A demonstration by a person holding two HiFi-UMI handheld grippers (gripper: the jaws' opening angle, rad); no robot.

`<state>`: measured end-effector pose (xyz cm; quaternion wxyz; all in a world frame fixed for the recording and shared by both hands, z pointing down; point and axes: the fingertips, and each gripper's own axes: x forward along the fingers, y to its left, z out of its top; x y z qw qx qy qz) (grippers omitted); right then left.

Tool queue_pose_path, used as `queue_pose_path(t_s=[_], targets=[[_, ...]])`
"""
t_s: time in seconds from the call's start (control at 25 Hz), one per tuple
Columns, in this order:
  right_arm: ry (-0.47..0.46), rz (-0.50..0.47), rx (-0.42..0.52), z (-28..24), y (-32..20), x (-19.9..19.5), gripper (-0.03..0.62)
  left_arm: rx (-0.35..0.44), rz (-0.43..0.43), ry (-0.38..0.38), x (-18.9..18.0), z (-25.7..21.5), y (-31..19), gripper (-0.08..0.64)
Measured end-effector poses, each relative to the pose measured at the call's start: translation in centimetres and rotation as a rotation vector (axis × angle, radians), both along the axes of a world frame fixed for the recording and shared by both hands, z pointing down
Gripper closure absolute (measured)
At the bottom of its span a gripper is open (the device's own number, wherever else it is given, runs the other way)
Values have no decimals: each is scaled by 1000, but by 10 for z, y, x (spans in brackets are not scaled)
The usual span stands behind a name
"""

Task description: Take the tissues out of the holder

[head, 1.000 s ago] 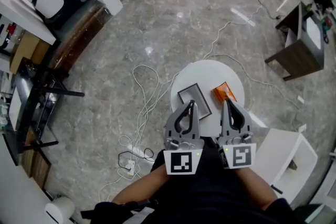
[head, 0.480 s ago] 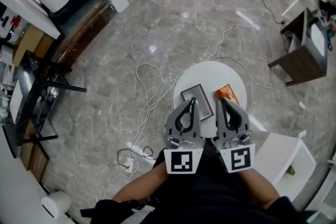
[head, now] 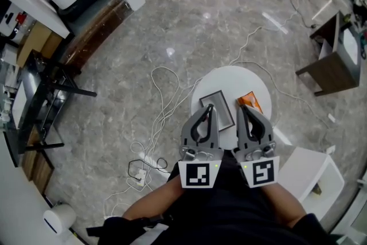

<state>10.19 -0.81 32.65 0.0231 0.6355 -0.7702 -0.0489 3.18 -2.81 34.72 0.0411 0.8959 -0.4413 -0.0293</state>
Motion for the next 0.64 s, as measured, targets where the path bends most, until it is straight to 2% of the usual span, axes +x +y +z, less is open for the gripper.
queue_pose_path(t_s=[0.12, 0.4, 0.64], targets=[[-5, -3, -9, 3, 1, 0, 584, -2, -11, 23, -1, -1, 0, 561], [-21, -24, -18, 3, 2, 1, 584, -1, -16, -2, 2, -2, 3, 560], [-22, -23, -19, 1, 3, 2, 583, 5, -26, 17, 1, -6, 5, 561]])
